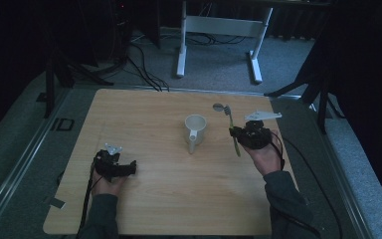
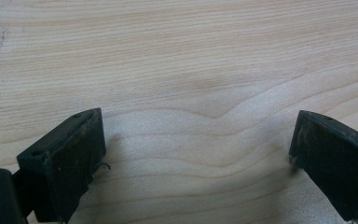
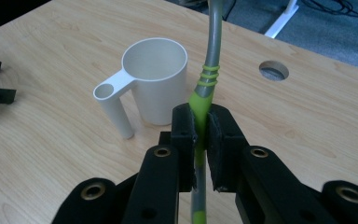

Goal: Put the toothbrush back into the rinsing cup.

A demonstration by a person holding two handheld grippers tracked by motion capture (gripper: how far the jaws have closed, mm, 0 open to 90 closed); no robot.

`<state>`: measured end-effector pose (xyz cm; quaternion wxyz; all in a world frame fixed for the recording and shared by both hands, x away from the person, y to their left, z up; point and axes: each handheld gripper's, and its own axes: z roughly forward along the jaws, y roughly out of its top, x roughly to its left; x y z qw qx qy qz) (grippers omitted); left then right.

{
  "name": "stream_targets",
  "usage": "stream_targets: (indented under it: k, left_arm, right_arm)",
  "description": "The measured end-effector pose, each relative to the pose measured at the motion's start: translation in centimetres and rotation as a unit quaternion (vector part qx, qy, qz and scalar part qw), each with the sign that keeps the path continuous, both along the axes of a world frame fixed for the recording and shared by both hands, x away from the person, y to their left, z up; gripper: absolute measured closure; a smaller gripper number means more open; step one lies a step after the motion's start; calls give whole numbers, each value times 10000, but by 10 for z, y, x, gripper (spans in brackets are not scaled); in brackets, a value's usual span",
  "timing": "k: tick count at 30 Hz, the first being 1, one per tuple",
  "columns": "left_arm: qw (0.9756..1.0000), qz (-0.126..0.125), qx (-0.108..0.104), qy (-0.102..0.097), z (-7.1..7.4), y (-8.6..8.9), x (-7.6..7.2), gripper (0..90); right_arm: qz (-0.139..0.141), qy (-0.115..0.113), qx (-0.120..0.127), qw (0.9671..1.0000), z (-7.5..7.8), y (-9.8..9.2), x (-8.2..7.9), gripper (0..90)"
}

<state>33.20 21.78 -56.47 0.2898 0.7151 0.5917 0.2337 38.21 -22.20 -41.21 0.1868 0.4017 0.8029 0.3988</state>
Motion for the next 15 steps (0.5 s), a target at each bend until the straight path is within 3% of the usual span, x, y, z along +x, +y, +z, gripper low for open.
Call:
stream_targets:
  k: [15]
  left_arm:
    - [10000,-8,4,3,0,0,0,38]
  right_arm:
    - [-29,-290,260,9992,2,4,0,819]
